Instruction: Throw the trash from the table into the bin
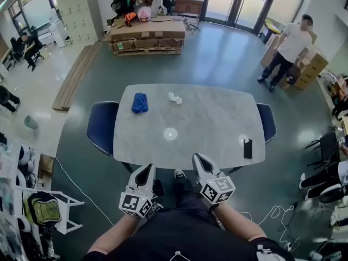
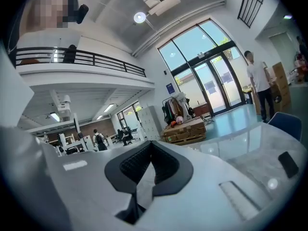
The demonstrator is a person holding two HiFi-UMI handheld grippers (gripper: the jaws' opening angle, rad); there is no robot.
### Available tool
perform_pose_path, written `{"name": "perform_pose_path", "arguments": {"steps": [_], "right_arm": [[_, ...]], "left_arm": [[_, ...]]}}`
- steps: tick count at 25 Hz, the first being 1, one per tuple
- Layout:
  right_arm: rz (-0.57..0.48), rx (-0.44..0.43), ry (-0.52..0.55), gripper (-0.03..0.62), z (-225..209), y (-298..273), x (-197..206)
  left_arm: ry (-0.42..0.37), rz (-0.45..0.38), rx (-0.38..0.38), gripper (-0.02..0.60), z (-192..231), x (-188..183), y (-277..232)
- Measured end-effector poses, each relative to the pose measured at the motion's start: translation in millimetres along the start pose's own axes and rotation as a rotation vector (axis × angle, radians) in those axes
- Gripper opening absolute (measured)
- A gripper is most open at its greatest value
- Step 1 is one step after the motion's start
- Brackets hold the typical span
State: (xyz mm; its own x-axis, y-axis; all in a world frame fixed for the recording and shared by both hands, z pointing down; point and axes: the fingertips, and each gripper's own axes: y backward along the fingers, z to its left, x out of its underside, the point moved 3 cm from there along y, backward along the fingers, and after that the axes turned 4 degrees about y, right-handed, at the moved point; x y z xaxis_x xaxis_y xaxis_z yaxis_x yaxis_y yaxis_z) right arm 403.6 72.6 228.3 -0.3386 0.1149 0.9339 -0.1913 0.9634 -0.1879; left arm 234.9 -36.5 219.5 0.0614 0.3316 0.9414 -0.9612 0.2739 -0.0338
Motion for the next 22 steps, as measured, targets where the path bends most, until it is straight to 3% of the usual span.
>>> {"name": "perform_pose_path", "arguments": {"steps": [5, 10, 15, 19, 22], "right_arm": [[0.097, -0.038, 0.056, 0.028, -65, -103, -7], [0.209, -0.056, 0.132, 0.036, -159, -218, -4], [0.394, -0.102, 0.202, 0.178, -235, -343, 47], [0.513, -0.092, 0.226, 0.219, -274, -416, 103], [0.608, -0.071, 0.248, 0.229, -298, -456, 145]], "left_arm": [[-0.004, -0.003, -0.147, 0.0, 48, -11, -44], [-0.007, 0.016, -0.23, 0.0, 71, -17, -99], [0.022, 0.077, -0.373, 0.0, 86, -12, -120], [0.067, 0.142, -0.465, 0.0, 100, 12, -112], [0.095, 0.159, -0.489, 0.0, 105, 22, -113]]}}
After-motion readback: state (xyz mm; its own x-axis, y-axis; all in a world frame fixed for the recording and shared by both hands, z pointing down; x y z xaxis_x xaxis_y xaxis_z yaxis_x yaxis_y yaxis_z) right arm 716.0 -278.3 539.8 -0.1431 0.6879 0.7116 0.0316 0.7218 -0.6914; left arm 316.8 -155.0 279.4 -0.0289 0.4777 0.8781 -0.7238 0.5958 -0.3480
